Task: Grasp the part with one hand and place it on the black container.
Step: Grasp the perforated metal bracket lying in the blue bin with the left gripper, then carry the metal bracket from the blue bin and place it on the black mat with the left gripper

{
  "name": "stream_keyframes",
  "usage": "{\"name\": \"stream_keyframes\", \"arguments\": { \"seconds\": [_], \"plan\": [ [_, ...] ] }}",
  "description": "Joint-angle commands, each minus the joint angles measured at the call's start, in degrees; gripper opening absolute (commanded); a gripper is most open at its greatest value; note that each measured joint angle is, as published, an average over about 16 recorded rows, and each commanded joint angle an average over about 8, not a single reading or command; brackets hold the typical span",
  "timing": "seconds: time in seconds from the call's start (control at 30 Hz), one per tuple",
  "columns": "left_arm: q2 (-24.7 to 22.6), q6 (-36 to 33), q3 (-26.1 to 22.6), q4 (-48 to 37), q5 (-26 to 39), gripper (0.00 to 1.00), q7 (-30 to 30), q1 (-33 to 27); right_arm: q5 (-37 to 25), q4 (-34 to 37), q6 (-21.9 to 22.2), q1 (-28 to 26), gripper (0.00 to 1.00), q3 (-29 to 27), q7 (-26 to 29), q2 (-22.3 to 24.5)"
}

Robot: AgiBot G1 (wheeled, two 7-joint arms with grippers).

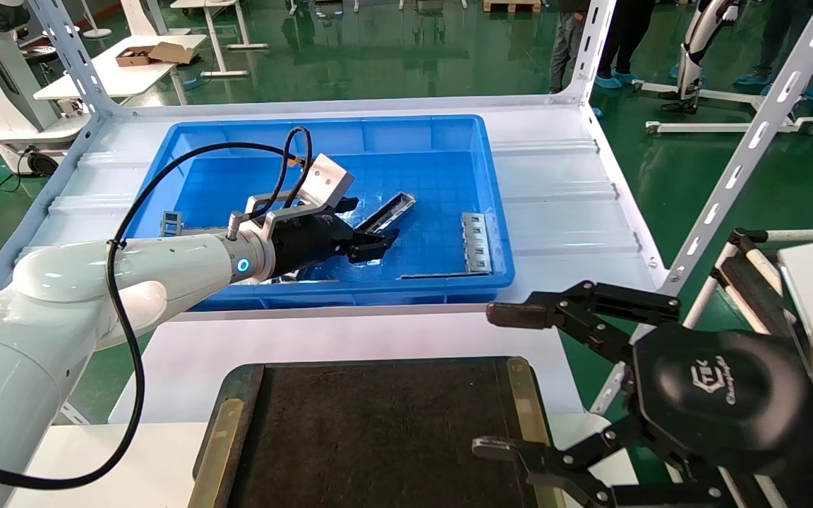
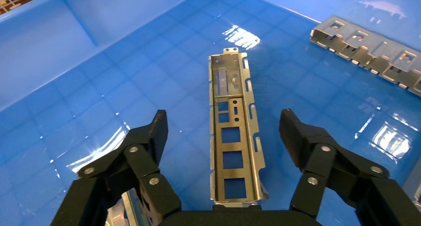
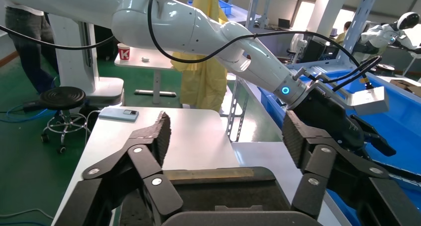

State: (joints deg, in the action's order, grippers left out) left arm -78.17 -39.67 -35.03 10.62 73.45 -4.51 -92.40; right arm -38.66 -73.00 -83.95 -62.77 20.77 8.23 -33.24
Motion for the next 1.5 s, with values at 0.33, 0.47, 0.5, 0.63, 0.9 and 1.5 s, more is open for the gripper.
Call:
{"name": "stream_keyframes", "arguments": {
  "seconds": [0.33,0.47,0.5,0.63,0.9,1.5],
  "plan": [
    [0.18,1.06,-3.01,0.2,-1.69,0.0,1.7,0.33,0.01,0.0,0.0,0.0,0.0,0.01,0.0,0.0],
    [0.29,0.9,-3.67,0.05,-2.5,0.0,1.9,0.29,0.01,0.0,0.0,0.0,0.0,0.01,-0.01,0.0],
    [0.31,0.83,-3.78,0.0,-2.74,0.0,1.95,0.27,0.01,0.0,0.01,0.0,0.0,0.01,-0.01,0.01],
    [0.45,0.35,-3.91,-0.04,-4.02,0.0,1.91,0.16,0.01,0.0,0.01,0.0,0.0,0.02,-0.01,0.01],
    [2.21,-6.12,-2.31,0.55,-8.14,0.0,-0.67,-1.44,0.02,0.0,0.01,-0.01,0.0,0.02,-0.01,0.01],
    [14.08,-41.23,1.1,12.37,-16.71,0.0,-4.27,3.12,0.03,0.0,0.01,-0.01,0.0,0.04,-0.02,0.01]
  ]
}}
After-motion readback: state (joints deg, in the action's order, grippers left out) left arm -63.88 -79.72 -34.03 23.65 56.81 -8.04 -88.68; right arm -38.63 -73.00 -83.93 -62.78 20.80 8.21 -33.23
